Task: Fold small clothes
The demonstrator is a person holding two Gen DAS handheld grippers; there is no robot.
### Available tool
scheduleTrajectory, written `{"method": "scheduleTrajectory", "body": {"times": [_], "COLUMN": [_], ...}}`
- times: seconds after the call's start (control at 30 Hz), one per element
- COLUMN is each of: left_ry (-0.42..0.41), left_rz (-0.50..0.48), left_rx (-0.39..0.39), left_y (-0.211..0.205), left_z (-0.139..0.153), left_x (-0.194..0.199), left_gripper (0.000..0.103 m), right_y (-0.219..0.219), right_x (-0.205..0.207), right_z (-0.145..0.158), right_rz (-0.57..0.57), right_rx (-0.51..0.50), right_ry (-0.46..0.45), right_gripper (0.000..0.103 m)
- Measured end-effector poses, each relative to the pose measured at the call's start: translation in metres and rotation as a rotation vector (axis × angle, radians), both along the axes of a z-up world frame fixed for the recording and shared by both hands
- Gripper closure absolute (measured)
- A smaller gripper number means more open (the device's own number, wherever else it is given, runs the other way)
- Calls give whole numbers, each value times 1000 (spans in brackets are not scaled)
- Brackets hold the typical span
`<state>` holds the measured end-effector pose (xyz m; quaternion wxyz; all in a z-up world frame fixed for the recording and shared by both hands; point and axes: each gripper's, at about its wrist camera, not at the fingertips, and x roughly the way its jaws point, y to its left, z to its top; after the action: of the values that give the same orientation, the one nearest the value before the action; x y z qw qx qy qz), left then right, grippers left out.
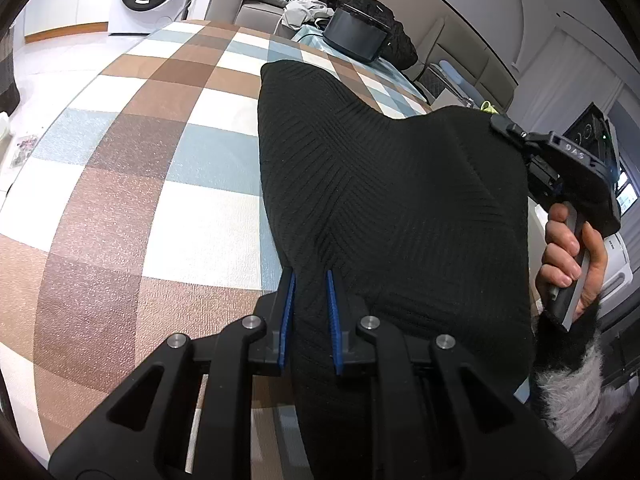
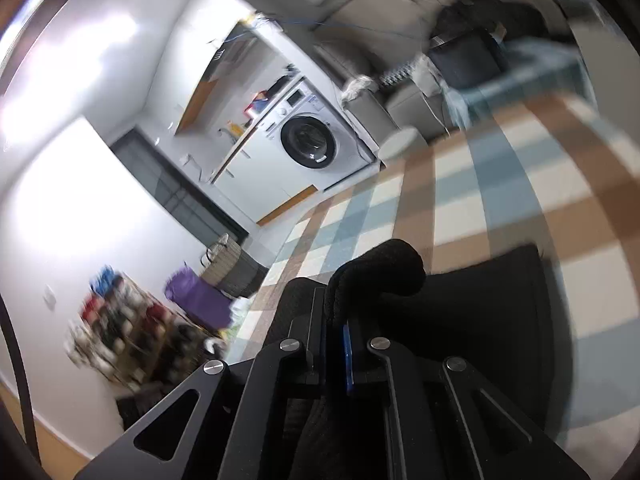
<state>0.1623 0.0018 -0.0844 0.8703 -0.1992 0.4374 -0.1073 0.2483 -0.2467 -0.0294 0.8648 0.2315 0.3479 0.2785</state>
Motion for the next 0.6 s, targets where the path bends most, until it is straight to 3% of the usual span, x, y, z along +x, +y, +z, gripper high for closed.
{"method": "scheduleTrajectory", "body": {"times": [0.07, 0.1, 0.17, 0.37, 0.53, 0.6], "left_ry": [0, 2, 9, 3, 0, -4], "left_rz": [2, 5, 23, 39, 39, 44], "left_rx": [4, 11, 26, 23, 11, 18], "left_y": [-1, -1, 1, 4, 4, 3], "left_z": [0, 0, 1, 6, 11, 13], "left_x": [0, -1, -1, -2, -4, -7], "left_gripper": [88, 86, 77, 77, 73, 73], "right_y": [2, 1, -8, -32, -29, -28], "right_x": [5, 13, 22, -24, -52, -55], "right_z": [-5, -17, -40, -64, -64, -67], "right_rz": [-87, -129, -150, -7, 64, 75], "right_rx": [-165, -247, -293, -98, -103, -106], "right_ry": [51, 119, 249, 301, 272, 310], "right_gripper": [96, 92, 92, 71, 64, 64]}}
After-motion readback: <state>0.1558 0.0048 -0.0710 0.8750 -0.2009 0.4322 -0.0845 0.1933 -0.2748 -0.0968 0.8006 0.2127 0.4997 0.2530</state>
